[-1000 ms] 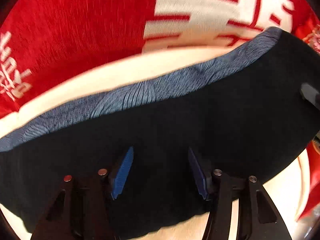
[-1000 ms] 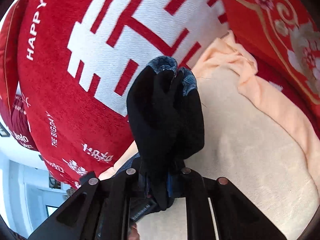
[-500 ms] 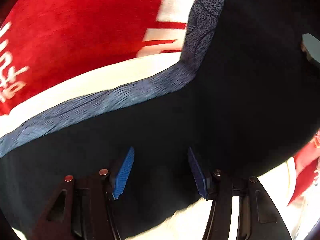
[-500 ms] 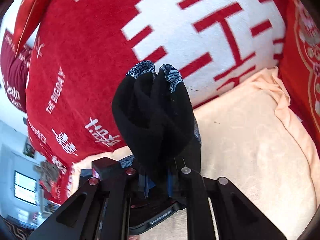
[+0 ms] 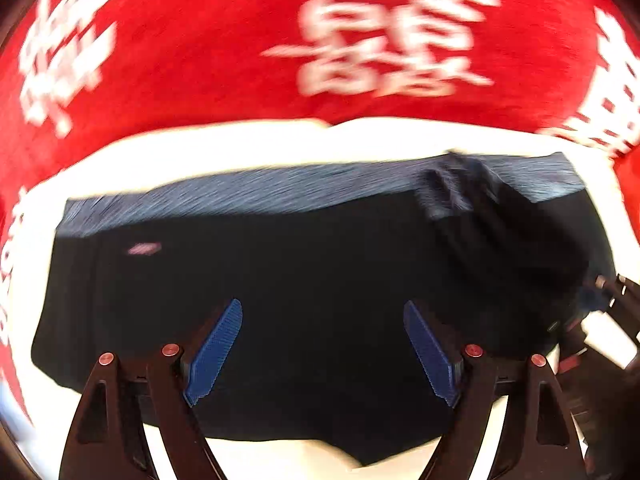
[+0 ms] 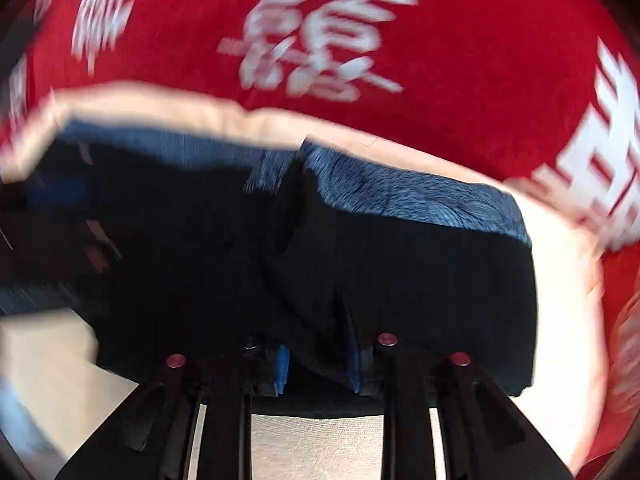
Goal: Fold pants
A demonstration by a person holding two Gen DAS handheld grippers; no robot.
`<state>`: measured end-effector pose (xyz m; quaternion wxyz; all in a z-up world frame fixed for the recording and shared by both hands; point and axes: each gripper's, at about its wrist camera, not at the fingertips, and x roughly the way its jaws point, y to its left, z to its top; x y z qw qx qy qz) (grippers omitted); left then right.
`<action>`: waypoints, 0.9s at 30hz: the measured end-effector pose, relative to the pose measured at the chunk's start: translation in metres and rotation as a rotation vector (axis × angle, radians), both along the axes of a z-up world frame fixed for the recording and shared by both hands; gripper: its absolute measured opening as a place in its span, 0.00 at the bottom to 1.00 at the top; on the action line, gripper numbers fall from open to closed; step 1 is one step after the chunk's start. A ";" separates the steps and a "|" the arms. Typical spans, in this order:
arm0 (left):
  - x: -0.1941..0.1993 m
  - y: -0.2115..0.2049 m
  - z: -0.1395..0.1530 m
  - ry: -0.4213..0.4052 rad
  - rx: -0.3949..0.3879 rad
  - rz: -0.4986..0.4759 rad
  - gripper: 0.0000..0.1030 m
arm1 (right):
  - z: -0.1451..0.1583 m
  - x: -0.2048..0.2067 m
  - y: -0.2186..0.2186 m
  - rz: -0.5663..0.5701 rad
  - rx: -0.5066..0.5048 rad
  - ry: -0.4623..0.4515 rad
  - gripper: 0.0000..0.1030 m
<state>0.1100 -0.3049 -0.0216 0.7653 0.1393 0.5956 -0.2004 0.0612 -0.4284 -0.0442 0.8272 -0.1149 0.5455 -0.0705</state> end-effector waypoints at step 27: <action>-0.007 -0.006 -0.042 0.077 -0.064 0.022 0.97 | -0.060 -0.052 -0.134 -0.830 1.479 -0.067 0.05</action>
